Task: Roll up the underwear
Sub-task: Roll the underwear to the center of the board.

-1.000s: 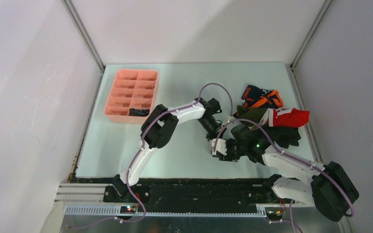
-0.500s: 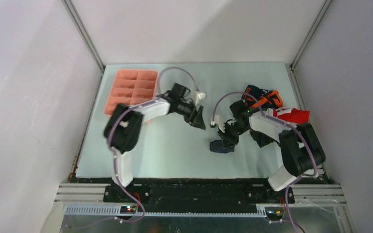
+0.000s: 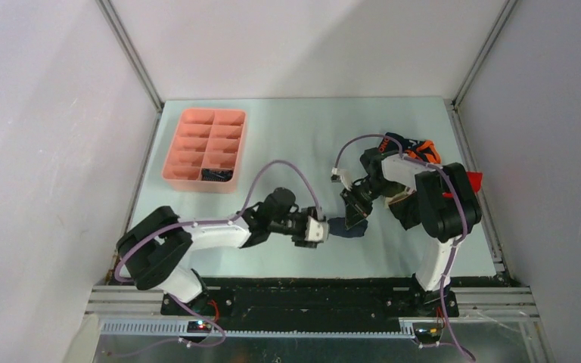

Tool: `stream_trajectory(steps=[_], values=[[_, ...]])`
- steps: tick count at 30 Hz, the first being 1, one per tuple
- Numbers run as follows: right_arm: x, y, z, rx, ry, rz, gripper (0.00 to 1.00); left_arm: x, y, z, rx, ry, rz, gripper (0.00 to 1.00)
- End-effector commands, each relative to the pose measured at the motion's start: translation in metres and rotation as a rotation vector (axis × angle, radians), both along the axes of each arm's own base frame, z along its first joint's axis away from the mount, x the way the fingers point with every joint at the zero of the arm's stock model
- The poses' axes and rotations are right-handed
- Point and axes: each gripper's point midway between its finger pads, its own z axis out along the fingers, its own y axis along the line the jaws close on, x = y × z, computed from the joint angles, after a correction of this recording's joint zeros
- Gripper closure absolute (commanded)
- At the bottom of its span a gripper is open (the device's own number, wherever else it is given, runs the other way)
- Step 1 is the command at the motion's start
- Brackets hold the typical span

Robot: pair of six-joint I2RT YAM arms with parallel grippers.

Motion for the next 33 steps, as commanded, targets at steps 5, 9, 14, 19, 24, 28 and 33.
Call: stream_trajectory(steps=[5, 9, 14, 19, 24, 28, 33], values=[[-0.009, -0.010, -0.021, -0.080, 0.149, -0.095, 1.00, -0.014, -0.036, -0.004, -0.021, -0.521, -0.340, 0.32], [-0.009, -0.010, -0.022, -0.084, 0.160, -0.101, 1.00, -0.021, -0.048, -0.022, 0.027, -0.594, -0.378, 0.31], [-0.009, -0.010, -0.022, -0.086, 0.173, -0.101, 1.00, 0.010, -0.052, -0.040, 0.145, -0.746, -0.260, 0.34], [-0.010, -0.010, -0.022, -0.082, 0.178, -0.097, 1.00, 0.036, -0.047, -0.048, 0.235, -0.800, -0.158, 0.48], [-0.010, -0.010, -0.022, -0.081, 0.180, -0.095, 1.00, 0.035, -0.039, -0.059, 0.291, -0.771, -0.161, 0.73], [-0.010, -0.011, -0.022, -0.082, 0.185, -0.102, 0.93, 0.037, -0.034, -0.070, 0.356, -0.753, -0.176, 0.99], [0.003, -0.011, -0.003, -0.042, 0.117, -0.116, 0.59, 0.030, -0.028, -0.083, 0.448, -0.669, -0.247, 1.00]])
